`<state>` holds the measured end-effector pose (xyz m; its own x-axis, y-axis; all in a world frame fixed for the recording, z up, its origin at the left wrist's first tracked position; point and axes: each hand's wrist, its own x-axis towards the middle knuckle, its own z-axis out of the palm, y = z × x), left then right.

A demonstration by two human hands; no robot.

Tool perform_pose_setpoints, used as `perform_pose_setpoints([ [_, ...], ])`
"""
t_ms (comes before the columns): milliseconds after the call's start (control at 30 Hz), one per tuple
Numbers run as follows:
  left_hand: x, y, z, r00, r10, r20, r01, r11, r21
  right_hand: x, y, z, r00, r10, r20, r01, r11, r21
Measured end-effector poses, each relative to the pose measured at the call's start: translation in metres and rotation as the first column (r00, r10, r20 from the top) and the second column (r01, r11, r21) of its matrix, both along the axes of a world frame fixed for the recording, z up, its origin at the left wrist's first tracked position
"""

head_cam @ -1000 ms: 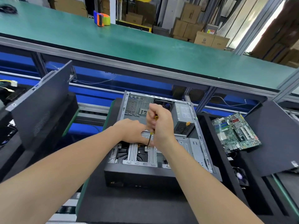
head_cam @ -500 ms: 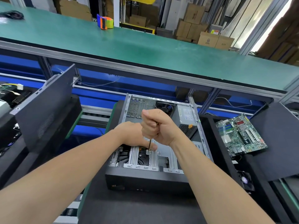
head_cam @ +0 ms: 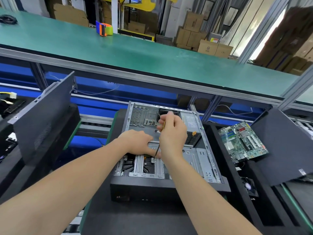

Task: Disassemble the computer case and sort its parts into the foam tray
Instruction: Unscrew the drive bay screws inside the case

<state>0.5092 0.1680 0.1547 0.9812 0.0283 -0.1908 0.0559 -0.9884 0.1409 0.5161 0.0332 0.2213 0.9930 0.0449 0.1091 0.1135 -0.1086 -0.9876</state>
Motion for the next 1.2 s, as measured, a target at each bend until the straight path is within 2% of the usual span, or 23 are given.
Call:
perform_pose_setpoints([
  [133, 0.001, 0.001, -0.001, 1.0, 0.006, -0.018, -0.006, 1.0, 0.013, -0.008, 0.007, -0.001, 0.99, -0.129, -0.052, 0.131, 0.991, 0.037],
  [267, 0.0, 0.0, -0.001, 1.0, 0.002, -0.011, -0.002, 1.0, 0.016, -0.003, 0.007, -0.002, 0.99, -0.113, -0.089, 0.117, 0.992, 0.043],
  [367, 0.001, 0.0, -0.003, 1.0, 0.008, 0.007, -0.008, 1.0, 0.018, 0.005, 0.004, -0.001, 0.991, 0.003, -0.136, 0.015, 0.992, 0.128],
  [467, 0.002, 0.0, -0.003, 1.0, 0.013, 0.003, -0.013, 1.0, 0.024, 0.012, 0.0, 0.002, 0.955, 0.238, -0.178, -0.179, 0.938, 0.297],
  [633, 0.004, -0.001, -0.003, 1.0, 0.026, -0.004, -0.026, 1.0, 0.014, 0.028, -0.007, 0.004, 0.793, 0.571, -0.213, -0.48, 0.801, 0.358],
  [767, 0.003, -0.003, 0.0, 1.0, 0.001, -0.023, -0.001, 1.0, -0.004, 0.04, -0.013, 0.006, 0.616, 0.767, -0.179, -0.682, 0.633, 0.366],
  [933, 0.006, -0.001, -0.006, 1.0, -0.009, -0.024, 0.008, 0.999, -0.046, 0.044, -0.017, 0.007, 0.36, 0.924, -0.127, -0.845, 0.381, 0.376],
  [1000, 0.006, -0.001, -0.007, 1.0, -0.016, -0.019, 0.015, 0.998, -0.058, 0.043, -0.016, 0.008, 0.305, 0.944, -0.123, -0.867, 0.329, 0.374],
  [1100, 0.007, -0.001, -0.005, 0.999, -0.03, -0.026, 0.028, 0.996, -0.079, 0.044, -0.018, 0.007, 0.314, 0.944, -0.102, -0.863, 0.329, 0.383],
  [1200, 0.007, -0.001, -0.004, 0.999, -0.035, -0.033, 0.033, 0.997, -0.065, 0.041, -0.022, 0.005, 0.402, 0.913, -0.075, -0.828, 0.397, 0.395],
])
